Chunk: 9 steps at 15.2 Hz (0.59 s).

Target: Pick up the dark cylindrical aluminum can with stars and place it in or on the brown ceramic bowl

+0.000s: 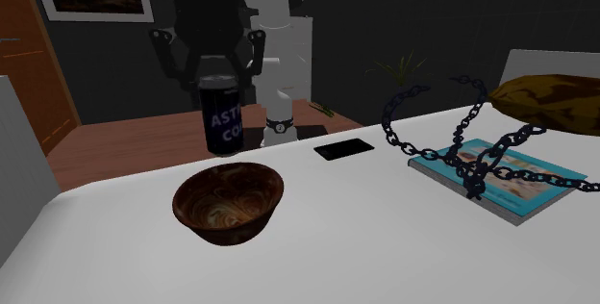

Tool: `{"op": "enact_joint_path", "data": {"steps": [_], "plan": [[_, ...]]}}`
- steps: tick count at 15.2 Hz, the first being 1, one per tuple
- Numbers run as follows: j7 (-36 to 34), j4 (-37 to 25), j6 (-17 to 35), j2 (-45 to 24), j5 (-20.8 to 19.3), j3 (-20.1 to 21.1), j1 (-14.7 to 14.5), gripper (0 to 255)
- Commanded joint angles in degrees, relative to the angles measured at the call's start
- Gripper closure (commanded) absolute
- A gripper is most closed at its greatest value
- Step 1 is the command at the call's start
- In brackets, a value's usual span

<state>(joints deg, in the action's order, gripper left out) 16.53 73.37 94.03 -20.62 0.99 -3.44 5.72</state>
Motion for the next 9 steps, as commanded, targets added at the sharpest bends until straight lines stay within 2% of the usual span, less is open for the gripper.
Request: {"op": "enact_joint_path", "data": {"steps": [1, 9], "plan": [[-0.07, 1.84, 1.63, 0.27, -0.02, 0.03, -0.08, 255], [-0.08, 8.83, 8.07, 0.83, -0.05, 0.05, -0.18, 255]]}}
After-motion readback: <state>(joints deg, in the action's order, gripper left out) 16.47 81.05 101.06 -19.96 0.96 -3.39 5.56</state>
